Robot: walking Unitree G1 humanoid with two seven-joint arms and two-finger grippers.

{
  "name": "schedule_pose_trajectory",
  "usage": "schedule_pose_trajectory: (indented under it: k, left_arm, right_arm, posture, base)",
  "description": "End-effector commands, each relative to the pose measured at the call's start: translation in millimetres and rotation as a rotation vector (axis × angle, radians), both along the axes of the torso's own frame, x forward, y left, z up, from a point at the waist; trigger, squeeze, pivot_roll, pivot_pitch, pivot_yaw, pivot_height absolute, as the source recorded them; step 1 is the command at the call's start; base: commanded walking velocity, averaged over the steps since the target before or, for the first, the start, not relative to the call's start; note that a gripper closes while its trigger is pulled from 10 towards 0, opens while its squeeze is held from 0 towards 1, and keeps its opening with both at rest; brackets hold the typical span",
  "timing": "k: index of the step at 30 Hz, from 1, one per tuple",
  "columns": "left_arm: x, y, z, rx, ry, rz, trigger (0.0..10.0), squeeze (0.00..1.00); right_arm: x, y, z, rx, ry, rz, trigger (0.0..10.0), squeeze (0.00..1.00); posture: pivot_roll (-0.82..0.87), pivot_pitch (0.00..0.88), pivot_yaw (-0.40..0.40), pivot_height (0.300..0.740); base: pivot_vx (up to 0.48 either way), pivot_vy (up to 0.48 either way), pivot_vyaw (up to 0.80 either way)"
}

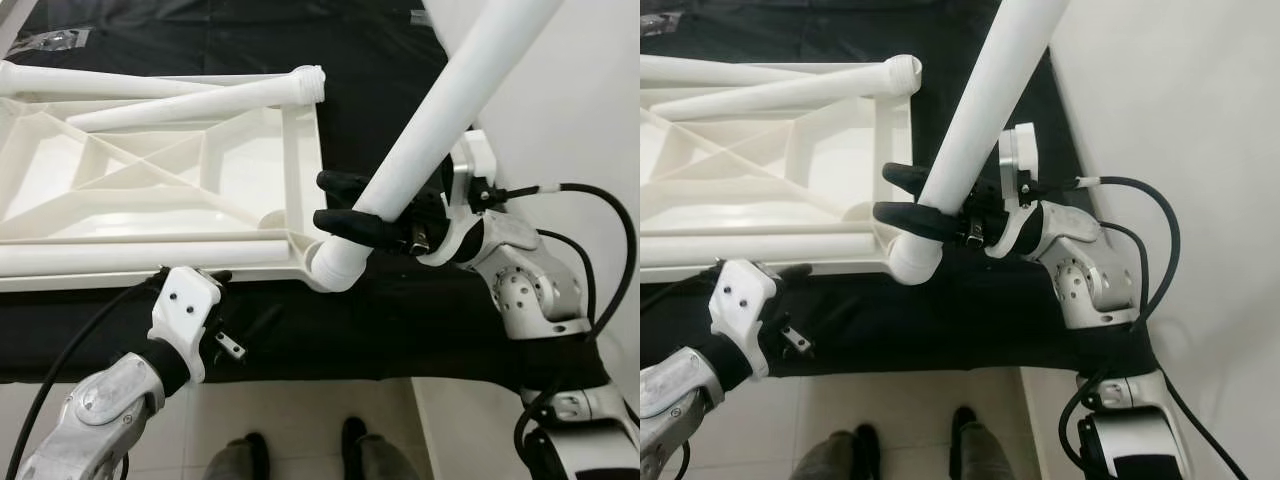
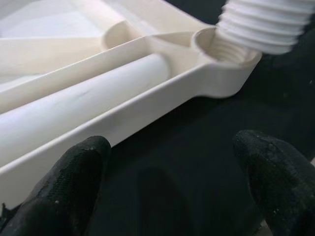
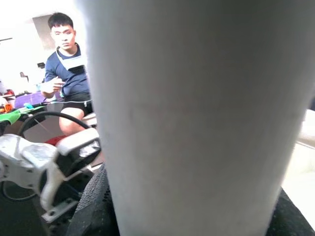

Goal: Building children table

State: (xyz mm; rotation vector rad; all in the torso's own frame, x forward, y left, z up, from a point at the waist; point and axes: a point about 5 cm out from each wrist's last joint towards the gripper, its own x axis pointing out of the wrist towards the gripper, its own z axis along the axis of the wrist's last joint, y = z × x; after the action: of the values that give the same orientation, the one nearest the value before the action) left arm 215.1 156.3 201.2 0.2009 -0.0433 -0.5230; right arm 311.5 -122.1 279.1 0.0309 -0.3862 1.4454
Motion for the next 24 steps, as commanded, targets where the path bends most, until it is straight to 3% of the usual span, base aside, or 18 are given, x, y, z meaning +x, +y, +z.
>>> schedule_pose_trajectory:
  k: [1, 11, 17, 24]
  left_arm:
    - [-3.5, 2.5, -1, 0.025, 0.013, 0.005, 10.0, 0.00]
    - [-9.1, -9.2, -8, 0.022, 0.054, -0.052, 10.0, 0.00]
    - [-8.9, -11.4, -14, 0.043, 0.054, -0.047, 10.0, 0.00]
    - [-11.5, -5.9, -28, 0.064, 0.115, -0.067, 10.0, 0.00]
  right_arm:
    - [-2.1, 6.1, 3, -0.012, -0.037, 0.034, 10.0, 0.00]
    - [1.8, 1.7, 8, -0.037, -0.081, 0.024, 10.0, 0.00]
    - [11.8, -18.9, 14, -0.020, -0.096, -0.047, 10.0, 0.00]
    - [1.2, -28.7, 9, -0.074, -0.089, 0.041, 10.0, 0.00]
  posture:
    - [0.11, 0.380, -0.038, 0.740]
    - [0.11, 0.381, -0.029, 0.740]
    - [0.12, 0.376, -0.030, 0.740]
    - [0.11, 0.365, -0.022, 0.740]
  base:
    - [0.000, 0.000, 0.00]
    - [0.000, 0.000, 0.00]
    - [0.000, 0.000, 0.00]
    - [0.000, 0.000, 0.00]
